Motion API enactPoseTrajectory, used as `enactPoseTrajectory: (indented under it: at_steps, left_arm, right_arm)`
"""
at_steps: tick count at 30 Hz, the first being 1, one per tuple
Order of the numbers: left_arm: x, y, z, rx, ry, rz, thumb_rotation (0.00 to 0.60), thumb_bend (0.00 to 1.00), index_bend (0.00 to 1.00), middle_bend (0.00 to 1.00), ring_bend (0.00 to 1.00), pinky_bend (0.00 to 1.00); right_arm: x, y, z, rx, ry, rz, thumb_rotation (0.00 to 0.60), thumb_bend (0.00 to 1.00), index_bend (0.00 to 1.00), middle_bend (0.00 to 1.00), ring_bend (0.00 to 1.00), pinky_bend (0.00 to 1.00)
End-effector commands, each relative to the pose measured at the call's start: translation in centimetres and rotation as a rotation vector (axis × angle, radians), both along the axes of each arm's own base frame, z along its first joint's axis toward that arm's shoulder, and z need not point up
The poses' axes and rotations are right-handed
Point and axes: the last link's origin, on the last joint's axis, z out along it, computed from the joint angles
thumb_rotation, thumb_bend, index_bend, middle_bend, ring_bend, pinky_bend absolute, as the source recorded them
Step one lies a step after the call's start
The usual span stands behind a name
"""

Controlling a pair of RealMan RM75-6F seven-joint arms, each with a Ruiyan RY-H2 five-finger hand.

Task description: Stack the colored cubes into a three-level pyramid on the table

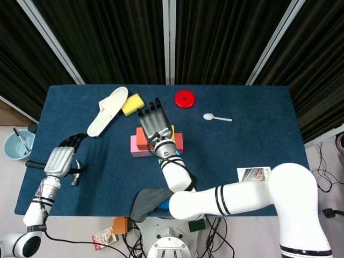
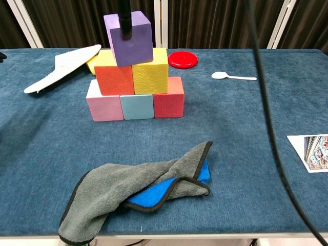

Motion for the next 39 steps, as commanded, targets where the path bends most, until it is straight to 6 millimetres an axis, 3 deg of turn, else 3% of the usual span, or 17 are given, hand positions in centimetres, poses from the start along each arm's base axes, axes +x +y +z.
enactPoseTrajectory:
  at_steps: [1, 10, 20, 29, 39]
  left_arm:
    - [-0.1, 0.0, 0.0, 0.001, 0.000, 0.005, 0.600, 0.17, 0.11, 0.09, 0.10, 0.18]
    - [-0.3, 0.0, -0.1, -0.012, -0.007, 0.017, 0.600, 0.17, 0.11, 0.09, 0.10, 0.18]
    - [-0.2, 0.1, -0.1, -0.020, -0.015, 0.020, 0.600, 0.17, 0.11, 0.09, 0.10, 0.18]
    - [0.0, 0.2, -0.1, -0.017, -0.017, 0.017, 0.600, 0.17, 0.11, 0.09, 0.09, 0.18]
    - [0.1, 0.2, -0.1, -0.018, -0.017, 0.013, 0.600, 0.17, 0.11, 0.09, 0.09, 0.18]
  right_arm:
    - [-1.8, -0.9, 1.4, 0.055, -0.072, 0.081, 0.600, 0.00, 0.17, 0.25, 0.07, 0.00]
    - [-4.5, -2.2, 1.5, 0.153, -0.094, 0.132, 0.600, 0.00, 0.20, 0.25, 0.05, 0.00]
    - [-5.0, -2.9, 1.5, 0.152, -0.068, 0.138, 0.600, 0.01, 0.21, 0.25, 0.05, 0.00]
    - [-4.9, -3.3, 1.0, 0.127, -0.100, 0.139, 0.600, 0.18, 0.44, 0.44, 0.10, 0.00]
    - [-4.0, -2.6, 1.7, 0.056, -0.103, 0.101, 0.600, 0.19, 0.47, 0.48, 0.15, 0.00]
